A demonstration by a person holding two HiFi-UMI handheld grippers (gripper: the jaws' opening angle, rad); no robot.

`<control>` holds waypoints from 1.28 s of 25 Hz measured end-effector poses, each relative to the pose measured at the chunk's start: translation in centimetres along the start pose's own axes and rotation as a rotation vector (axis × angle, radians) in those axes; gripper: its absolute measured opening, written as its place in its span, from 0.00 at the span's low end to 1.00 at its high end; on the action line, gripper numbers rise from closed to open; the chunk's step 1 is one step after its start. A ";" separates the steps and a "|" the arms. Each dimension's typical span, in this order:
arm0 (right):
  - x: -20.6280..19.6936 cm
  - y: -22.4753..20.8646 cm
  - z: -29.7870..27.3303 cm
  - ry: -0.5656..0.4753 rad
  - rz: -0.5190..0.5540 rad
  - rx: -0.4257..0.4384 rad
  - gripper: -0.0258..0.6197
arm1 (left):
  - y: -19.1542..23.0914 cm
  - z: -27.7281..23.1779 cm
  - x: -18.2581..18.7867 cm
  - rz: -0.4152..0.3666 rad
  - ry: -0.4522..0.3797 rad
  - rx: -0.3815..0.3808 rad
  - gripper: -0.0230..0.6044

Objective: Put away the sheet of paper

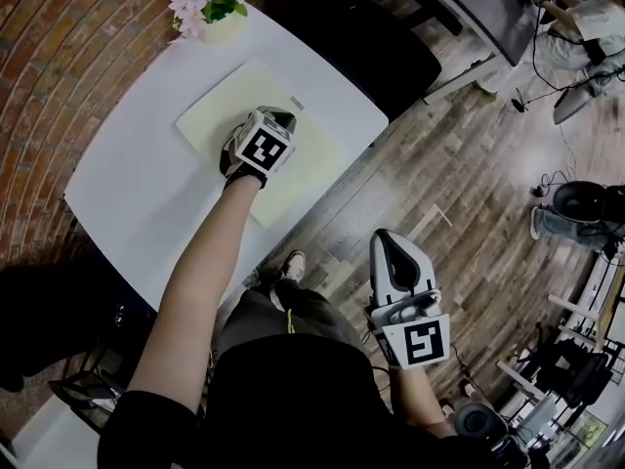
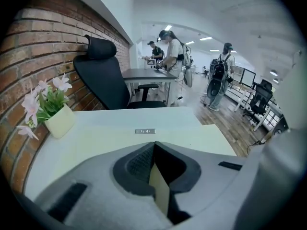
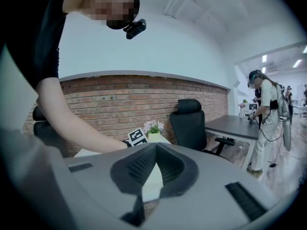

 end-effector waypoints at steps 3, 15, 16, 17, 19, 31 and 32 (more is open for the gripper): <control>-0.4 0.0 -0.4 0.009 -0.007 0.003 0.06 | -0.1 -0.2 0.0 0.003 -0.014 -0.004 0.08; 0.5 1.9 -1.5 -0.024 -0.009 0.079 0.06 | -0.6 5.7 1.5 -0.019 -0.223 0.059 0.08; 0.7 2.1 -1.7 -0.028 -0.006 0.090 0.06 | -0.5 6.8 1.5 -0.007 -0.237 0.079 0.08; 0.8 2.4 -1.8 -0.031 -0.004 0.102 0.06 | -0.3 8.1 1.3 0.007 -0.250 0.102 0.08; 1.1 3.0 -2.2 -0.040 -0.001 0.125 0.06 | 0.1 10.8 1.0 0.031 -0.276 0.154 0.08; 4.4 9.9 -4.7 -0.137 0.034 0.246 0.06 | 0.0 30.2 -0.4 0.174 -0.534 0.383 0.08; 4.5 10.6 -4.7 -0.137 0.039 0.256 0.06 | -0.2 31.5 -0.5 0.175 -0.551 0.390 0.08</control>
Point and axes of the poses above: the fingertips, and each gripper's own axes: z backward along the fingers, y to its left, x out of its top, the point moved 7 cm from there along z, backward along the fingers, and after that the axes turned 15 degrees about -y, right-handed, at the moved point
